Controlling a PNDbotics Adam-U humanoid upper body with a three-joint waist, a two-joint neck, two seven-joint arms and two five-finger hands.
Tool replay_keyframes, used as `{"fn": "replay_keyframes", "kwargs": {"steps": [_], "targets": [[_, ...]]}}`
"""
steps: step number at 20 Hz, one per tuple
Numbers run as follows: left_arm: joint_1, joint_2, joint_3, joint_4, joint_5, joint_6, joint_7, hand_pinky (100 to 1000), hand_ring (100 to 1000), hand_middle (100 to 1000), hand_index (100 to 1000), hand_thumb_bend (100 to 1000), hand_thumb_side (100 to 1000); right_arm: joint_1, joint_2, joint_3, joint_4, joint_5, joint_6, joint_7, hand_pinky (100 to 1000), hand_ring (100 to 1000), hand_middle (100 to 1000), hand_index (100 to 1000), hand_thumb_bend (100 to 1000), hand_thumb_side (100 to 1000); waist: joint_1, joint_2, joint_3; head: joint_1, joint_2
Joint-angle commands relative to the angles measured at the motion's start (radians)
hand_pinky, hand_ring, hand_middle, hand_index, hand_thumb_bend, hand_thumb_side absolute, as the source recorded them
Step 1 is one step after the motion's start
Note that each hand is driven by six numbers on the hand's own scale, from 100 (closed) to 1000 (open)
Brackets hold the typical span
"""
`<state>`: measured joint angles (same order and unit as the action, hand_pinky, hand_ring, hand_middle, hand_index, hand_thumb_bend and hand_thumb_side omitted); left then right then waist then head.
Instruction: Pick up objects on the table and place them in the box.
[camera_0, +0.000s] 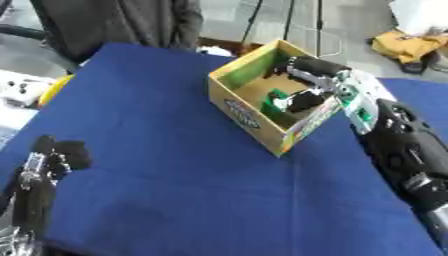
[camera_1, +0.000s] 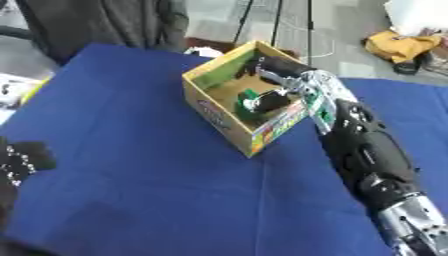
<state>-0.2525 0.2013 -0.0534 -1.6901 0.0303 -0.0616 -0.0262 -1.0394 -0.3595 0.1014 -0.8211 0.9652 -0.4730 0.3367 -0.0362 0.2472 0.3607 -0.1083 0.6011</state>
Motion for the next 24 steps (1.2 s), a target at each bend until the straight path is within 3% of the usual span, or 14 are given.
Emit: {"fn": "replay_keyframes", "kwargs": {"steps": [1,5,8,11,15,18,21,24], "targets": [[-0.003,0.005,0.000,-0.019,0.002,-0.002,-0.002,669,605,558,687,424,989,-0.017,-0.011,0.002,-0.029,0.002,-0.017,-0.014,773,862,857,866,100,506,0.009,-0.022,-0.010,0.002,-0.003],[0.008,0.008,0.008,-0.015,0.000,-0.002,0.005,669,605,558,687,425,988,-0.005,-0.042,0.009,-0.121,-0.104,-0.036,-0.094,707,768,792,842,100,509,0.017,-0.033,-0.068,0.026,0.004],[0.021,0.015,0.018,-0.013,-0.003,-0.003,0.015,669,604,557,686,426,988,0.027,-0.090,0.016,-0.233,-0.283,-0.024,-0.152,684,742,772,818,100,514,0.022,-0.041,-0.125,0.056,0.008],[0.030,0.019,0.029,-0.012,-0.007,-0.003,0.026,669,604,557,686,427,987,0.099,-0.155,0.013,-0.371,-0.508,0.025,-0.192,656,710,746,792,100,555,0.025,-0.046,-0.177,0.085,0.012],[0.034,0.020,0.045,-0.011,-0.010,-0.004,0.042,669,604,557,686,427,987,0.302,-0.240,-0.030,-0.585,-0.890,0.148,-0.238,636,678,714,760,100,656,0.033,-0.043,-0.238,0.123,-0.001],[0.038,0.023,0.061,-0.012,-0.012,-0.005,0.057,669,604,557,686,428,984,0.490,-0.237,-0.112,-0.748,-1.122,0.232,-0.277,628,669,700,734,100,699,0.040,-0.040,-0.279,0.149,-0.005],[0.040,0.022,0.080,-0.014,-0.013,-0.006,0.075,669,604,557,686,427,983,0.631,-0.205,-0.179,-0.838,-1.208,0.289,-0.313,616,653,684,722,100,758,0.049,-0.037,-0.313,0.167,-0.011],[0.041,0.026,0.091,-0.016,-0.014,-0.007,0.088,669,604,557,686,427,982,0.753,-0.174,-0.214,-0.868,-1.280,0.322,-0.357,599,629,662,697,100,804,0.055,-0.035,-0.338,0.174,-0.011]]}}
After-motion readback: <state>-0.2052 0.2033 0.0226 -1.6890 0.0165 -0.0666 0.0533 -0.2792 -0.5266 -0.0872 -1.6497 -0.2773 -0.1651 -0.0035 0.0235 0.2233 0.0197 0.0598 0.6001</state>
